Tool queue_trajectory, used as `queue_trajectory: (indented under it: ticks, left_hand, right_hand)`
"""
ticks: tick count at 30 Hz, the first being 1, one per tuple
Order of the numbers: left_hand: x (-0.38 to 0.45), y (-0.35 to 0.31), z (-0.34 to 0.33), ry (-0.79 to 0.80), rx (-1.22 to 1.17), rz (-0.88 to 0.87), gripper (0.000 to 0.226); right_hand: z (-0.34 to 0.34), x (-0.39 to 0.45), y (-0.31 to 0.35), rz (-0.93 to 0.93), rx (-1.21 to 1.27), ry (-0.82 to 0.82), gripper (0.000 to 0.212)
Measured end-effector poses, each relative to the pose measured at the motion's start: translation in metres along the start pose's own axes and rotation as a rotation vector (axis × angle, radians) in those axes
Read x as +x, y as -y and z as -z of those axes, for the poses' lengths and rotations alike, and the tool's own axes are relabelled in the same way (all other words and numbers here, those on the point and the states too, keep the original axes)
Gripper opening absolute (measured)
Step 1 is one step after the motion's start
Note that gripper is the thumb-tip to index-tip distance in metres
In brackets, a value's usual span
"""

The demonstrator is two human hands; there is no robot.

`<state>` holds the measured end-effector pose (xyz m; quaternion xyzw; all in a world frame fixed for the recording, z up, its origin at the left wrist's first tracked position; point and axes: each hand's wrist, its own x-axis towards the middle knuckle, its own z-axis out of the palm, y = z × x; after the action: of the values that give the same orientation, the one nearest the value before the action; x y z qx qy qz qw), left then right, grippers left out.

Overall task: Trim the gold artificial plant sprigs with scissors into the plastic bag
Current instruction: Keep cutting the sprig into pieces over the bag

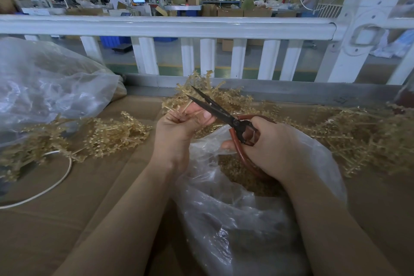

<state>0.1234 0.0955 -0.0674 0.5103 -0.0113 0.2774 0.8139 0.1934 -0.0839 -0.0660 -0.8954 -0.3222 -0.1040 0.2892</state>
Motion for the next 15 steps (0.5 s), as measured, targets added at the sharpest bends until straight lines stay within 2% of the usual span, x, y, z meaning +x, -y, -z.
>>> queue_trajectory:
  ticks: [10, 15]
  left_hand:
    - [-0.0006, -0.0043, 0.0005, 0.054, -0.055, 0.070, 0.023]
    - [-0.0022, -0.0048, -0.0002, 0.023, -0.050, 0.062, 0.015]
  right_hand:
    - [-0.0020, 0.0001, -0.0018, -0.008, 0.077, -0.031, 0.068]
    - [-0.0036, 0.0017, -0.0028, -0.006, 0.073, -0.021, 0.084]
